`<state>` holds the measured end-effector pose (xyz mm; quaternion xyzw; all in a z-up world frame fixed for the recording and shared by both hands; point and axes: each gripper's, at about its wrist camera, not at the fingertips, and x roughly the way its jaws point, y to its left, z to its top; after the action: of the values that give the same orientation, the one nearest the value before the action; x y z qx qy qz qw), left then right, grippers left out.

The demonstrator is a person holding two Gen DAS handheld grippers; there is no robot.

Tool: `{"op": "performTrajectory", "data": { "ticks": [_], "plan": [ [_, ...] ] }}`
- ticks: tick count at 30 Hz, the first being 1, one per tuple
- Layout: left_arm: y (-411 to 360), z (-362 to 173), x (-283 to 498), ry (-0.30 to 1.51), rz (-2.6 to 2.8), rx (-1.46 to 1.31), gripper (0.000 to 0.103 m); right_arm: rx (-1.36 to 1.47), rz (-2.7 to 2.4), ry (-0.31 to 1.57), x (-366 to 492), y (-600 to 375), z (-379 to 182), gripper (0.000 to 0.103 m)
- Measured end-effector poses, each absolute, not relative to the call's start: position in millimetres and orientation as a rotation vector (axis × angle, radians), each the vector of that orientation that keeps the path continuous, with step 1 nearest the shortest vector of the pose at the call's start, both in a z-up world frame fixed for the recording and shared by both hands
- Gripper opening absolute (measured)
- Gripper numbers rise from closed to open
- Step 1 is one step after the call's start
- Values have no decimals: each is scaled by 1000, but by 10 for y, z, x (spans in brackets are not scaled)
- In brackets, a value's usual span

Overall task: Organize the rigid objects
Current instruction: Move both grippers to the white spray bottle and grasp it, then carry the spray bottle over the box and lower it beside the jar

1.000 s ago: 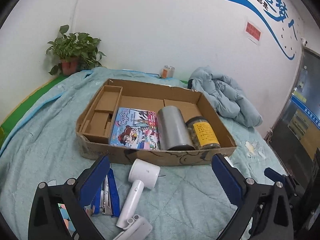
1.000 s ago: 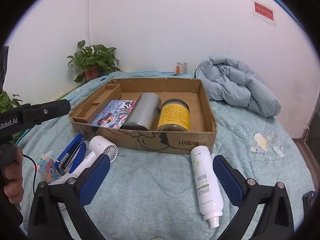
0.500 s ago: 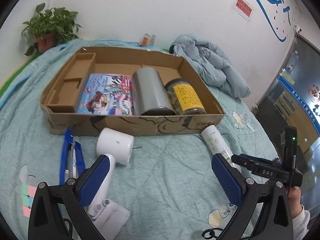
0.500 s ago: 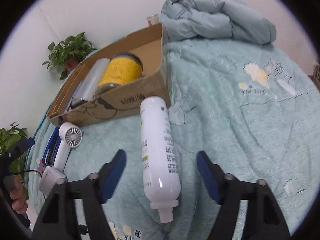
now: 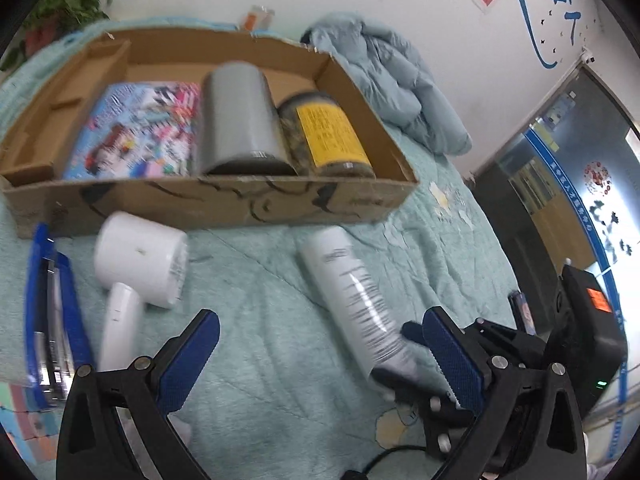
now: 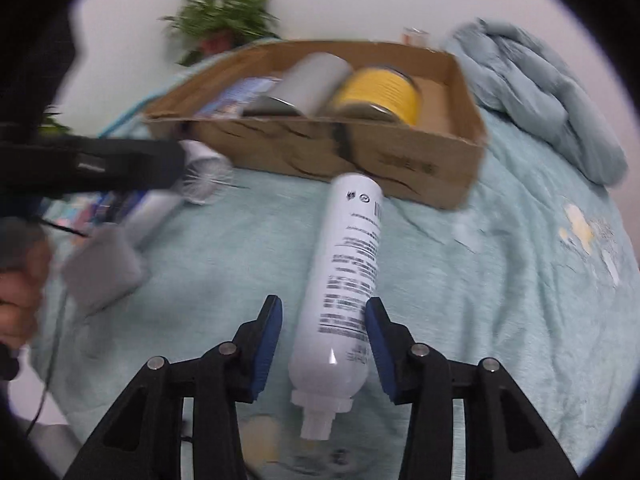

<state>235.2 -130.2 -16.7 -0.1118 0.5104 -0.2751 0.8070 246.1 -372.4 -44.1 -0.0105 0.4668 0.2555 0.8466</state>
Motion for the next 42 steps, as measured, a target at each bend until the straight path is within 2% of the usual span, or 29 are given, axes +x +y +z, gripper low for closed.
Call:
{"op": "performTrajectory", "data": {
  "ticks": [2,7,12,16,18,20,31,42],
  "plan": [
    [-1353,-258,2404,1129,-599,-248,100,89,588,1008,2494,-3761,-455,54],
    [-1456,-482,2541,1218,-616,-270,89,192,524,1100,2663,-3845,-636,55],
    [-1535,-700,2657,1293,-595,-252,69,226,569,1174,2758,-3682,-785,55],
    [-1539,-787,2701,1316,-602,-280,64,229,517,1197,2819,-3572,-880,46],
    [-1536,-783,2703,1309,-612,-281,59,221,508,1191,2832,-3549,-882,45],
    [-1545,-778,2710,1313,-642,-303,48,211,504,1189,2839,-3530,-878,45],
    [-1538,-487,2606,1248,-648,-288,45,164,488,1121,2696,-3483,-652,44],
    [-1534,606,2641,1036,-685,-216,44,143,469,905,2717,-3619,127,44]
  ]
}}
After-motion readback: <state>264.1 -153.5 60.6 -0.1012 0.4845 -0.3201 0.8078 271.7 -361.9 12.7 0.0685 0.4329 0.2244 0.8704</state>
